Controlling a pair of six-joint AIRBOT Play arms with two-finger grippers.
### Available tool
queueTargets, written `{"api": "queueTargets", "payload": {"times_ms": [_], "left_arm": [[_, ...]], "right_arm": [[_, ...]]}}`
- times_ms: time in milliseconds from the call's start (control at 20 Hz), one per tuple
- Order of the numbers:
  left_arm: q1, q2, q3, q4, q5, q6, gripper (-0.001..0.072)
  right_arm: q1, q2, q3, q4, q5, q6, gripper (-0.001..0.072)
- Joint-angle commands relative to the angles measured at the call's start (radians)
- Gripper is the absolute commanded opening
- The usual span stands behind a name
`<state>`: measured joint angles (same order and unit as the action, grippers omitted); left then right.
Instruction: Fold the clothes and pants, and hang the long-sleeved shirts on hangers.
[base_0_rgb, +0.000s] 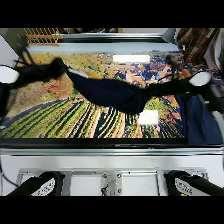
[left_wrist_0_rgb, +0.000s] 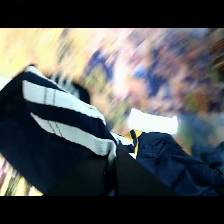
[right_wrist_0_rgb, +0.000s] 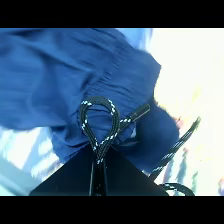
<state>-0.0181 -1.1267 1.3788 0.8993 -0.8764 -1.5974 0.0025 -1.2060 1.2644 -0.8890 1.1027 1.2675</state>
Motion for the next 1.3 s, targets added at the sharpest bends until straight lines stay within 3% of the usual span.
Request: {"api": "queueTargets", "payload": {"times_ms": [0,250,400,550,700,850,1050,1150,1200,1250], "left_arm": [[-0.024,0.210,0.183,-0.001,0.001,0.016,0.0006],[-0.126,0.402,0.300,0.000,0.016,0.016,0.0006],[-0.141,0.452,0.306,0.026,0.075,0.016,0.0006],[-0.140,0.416,0.305,0.156,0.090,-0.016,0.0006],[-0.140,0.268,0.305,0.182,0.064,-0.018,0.0006],[-0.140,0.022,0.305,0.180,0.105,-0.008,0.0006],[-0.166,-0.351,0.344,0.171,0.262,0.016,0.0007],[-0.188,-0.539,0.471,0.172,0.222,0.016,0.0009],[-0.194,-0.614,0.543,0.173,0.176,0.016,0.0272],[-0.194,-0.662,0.602,0.174,0.127,0.016,0.0673]], "right_arm": [[-0.040,0.270,0.121,-0.061,0.050,0.002,0.0019],[-0.040,0.542,0.132,-0.061,0.051,0.113,0.0019],[-0.040,0.603,0.132,-0.061,0.098,0.217,0.0019],[-0.040,0.592,0.128,-0.061,0.232,0.338,0.0019],[-0.036,0.537,0.067,-0.061,0.340,0.410,0.0019],[0.004,0.468,-0.079,-0.087,0.307,0.414,0.0019],[0.076,0.270,-0.243,-0.150,0.085,0.425,0.0019],[0.080,0.129,-0.238,-0.144,-0.113,0.432,0.0020],[0.080,0.068,-0.229,-0.142,-0.236,0.431,0.0035],[0.075,0.018,-0.209,-0.138,-0.323,0.431,0.0212]]}}
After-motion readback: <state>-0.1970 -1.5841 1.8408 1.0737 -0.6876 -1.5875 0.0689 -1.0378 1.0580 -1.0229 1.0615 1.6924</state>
